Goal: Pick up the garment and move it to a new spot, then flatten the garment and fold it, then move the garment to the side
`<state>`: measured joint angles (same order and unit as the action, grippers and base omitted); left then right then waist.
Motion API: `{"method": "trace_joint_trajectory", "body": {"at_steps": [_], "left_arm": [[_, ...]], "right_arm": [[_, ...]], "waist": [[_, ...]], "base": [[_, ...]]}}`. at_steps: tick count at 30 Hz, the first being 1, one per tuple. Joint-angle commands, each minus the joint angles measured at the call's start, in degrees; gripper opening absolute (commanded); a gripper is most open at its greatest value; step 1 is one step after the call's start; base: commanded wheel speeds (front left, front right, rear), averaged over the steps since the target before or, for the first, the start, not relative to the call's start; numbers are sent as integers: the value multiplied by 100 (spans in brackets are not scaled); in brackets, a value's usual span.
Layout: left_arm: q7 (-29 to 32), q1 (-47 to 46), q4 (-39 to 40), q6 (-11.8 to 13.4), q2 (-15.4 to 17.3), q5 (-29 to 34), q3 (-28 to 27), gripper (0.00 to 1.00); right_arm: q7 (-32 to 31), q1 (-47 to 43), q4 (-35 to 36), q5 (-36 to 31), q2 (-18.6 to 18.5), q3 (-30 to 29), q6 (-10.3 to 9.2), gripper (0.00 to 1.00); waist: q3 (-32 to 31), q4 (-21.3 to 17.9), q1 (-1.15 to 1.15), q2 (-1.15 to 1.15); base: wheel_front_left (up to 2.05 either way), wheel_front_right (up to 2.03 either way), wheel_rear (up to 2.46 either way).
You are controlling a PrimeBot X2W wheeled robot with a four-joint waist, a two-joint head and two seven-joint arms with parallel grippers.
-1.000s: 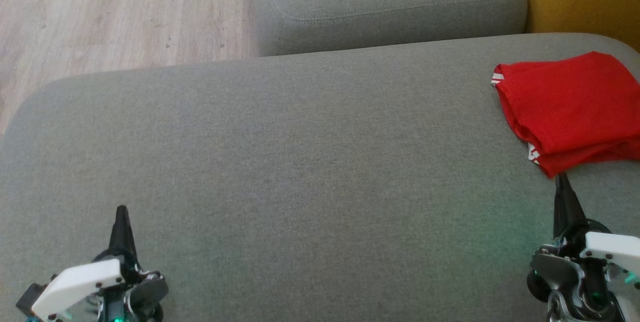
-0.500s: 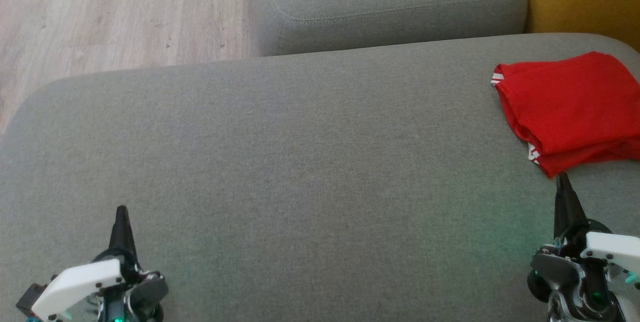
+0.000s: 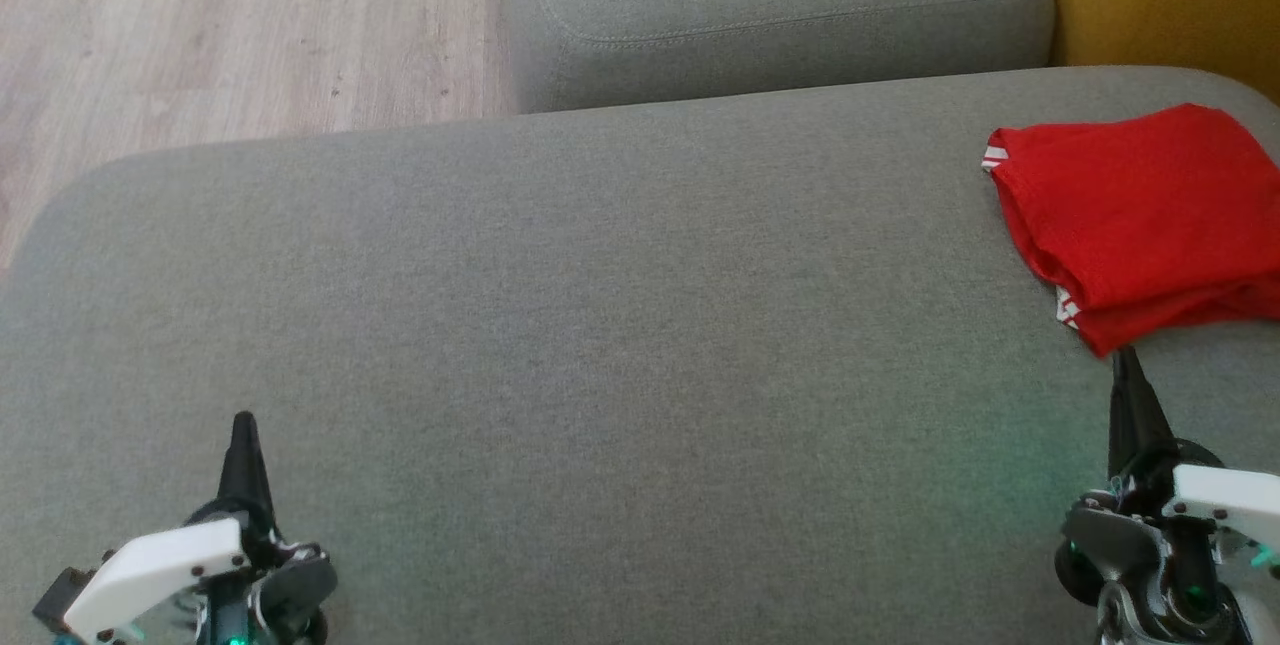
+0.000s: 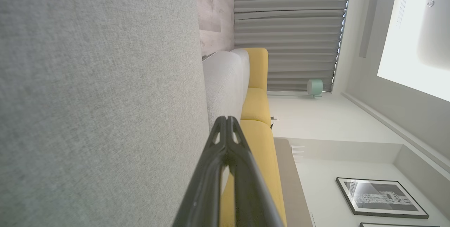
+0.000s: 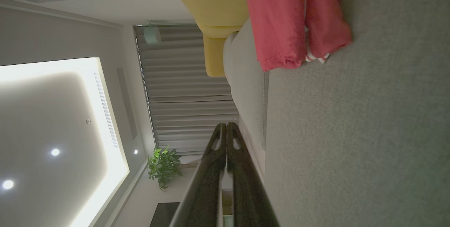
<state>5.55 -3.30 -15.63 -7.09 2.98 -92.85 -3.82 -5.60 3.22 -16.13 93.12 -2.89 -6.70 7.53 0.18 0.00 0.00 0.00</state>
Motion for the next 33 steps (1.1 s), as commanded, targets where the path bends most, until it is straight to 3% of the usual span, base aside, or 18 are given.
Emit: {"method": "trace_joint_trajectory", "body": {"at_steps": [1,33], "left_arm": [[46,-284,160,-40,34,20,-211,0],[65,-286,159,-40,18,40,-235,0]], "right_arm": [[-23,289,215,-27,-59,100,-4,0],[-48,292,214,-53,-38,69,-4,0]], "waist": [[0,0,0,0],[0,0,0,0]], "base": [[0,0,0],[0,0,0]]}}
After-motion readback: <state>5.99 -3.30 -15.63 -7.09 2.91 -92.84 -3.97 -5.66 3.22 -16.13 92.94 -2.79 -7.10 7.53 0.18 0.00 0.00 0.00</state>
